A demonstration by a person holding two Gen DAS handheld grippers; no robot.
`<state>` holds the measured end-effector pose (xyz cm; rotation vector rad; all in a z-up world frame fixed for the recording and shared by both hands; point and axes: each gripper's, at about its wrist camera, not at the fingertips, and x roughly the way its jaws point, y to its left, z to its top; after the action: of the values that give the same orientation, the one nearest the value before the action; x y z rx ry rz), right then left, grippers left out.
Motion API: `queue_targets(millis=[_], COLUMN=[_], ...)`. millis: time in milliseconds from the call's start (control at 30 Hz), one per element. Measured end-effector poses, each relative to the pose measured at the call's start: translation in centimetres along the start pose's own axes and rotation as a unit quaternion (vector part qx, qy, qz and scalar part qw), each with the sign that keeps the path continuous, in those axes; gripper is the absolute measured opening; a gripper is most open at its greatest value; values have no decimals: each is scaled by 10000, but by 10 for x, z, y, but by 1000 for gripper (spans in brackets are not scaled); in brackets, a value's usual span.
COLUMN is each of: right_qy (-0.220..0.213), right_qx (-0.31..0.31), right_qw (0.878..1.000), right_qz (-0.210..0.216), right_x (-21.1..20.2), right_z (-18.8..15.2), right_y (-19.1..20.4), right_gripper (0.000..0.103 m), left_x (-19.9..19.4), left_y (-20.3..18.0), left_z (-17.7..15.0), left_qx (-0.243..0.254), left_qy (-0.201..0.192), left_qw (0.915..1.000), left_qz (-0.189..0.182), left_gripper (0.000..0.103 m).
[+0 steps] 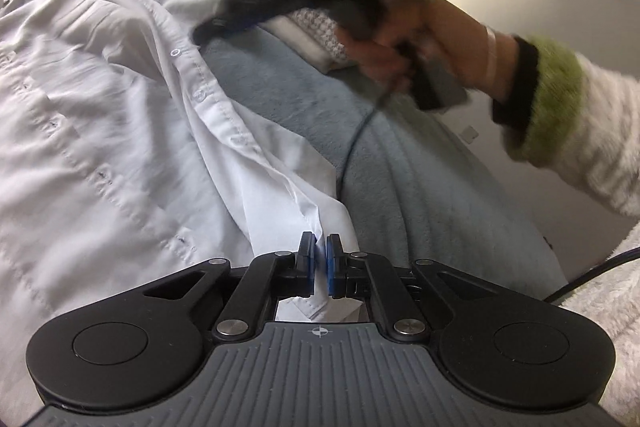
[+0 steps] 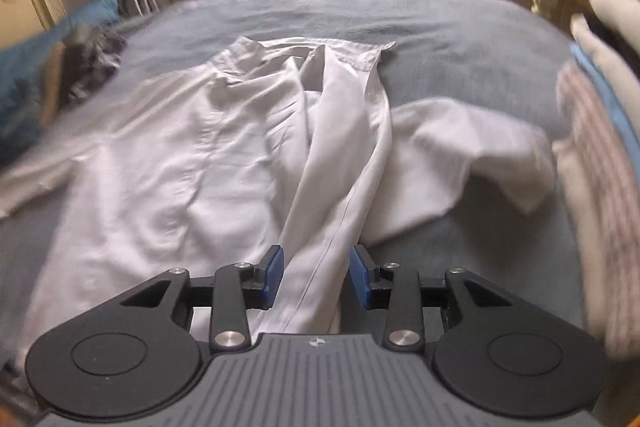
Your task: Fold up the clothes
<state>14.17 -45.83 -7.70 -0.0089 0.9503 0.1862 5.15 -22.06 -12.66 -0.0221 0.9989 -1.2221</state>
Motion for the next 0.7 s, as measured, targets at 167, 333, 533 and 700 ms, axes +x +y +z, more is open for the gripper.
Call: queue_targets(millis=[167, 333, 533, 700], right_qy=[300, 417, 294, 166], right_qx=[-694, -1050, -817, -587], right_qw=[9970, 9932, 9958, 9979], right_qz=[-153, -296, -277, -232], right_x=[33, 45, 45, 43], right_z=[4, -10, -12, -13], right_y=[16, 24, 13, 2], right_gripper=[39, 39, 37, 17], left_x=[4, 8, 15, 17], left_y=[6, 11, 17, 19], left_z=[0, -2, 1, 2], left_qx=[-83, -128, -123, -137], left_qy=[-19, 18, 93, 103], left_qw=[9999, 9998, 9997, 9995], left_qz=[-78, -160, -212, -248], left_gripper=[4, 4, 4, 4])
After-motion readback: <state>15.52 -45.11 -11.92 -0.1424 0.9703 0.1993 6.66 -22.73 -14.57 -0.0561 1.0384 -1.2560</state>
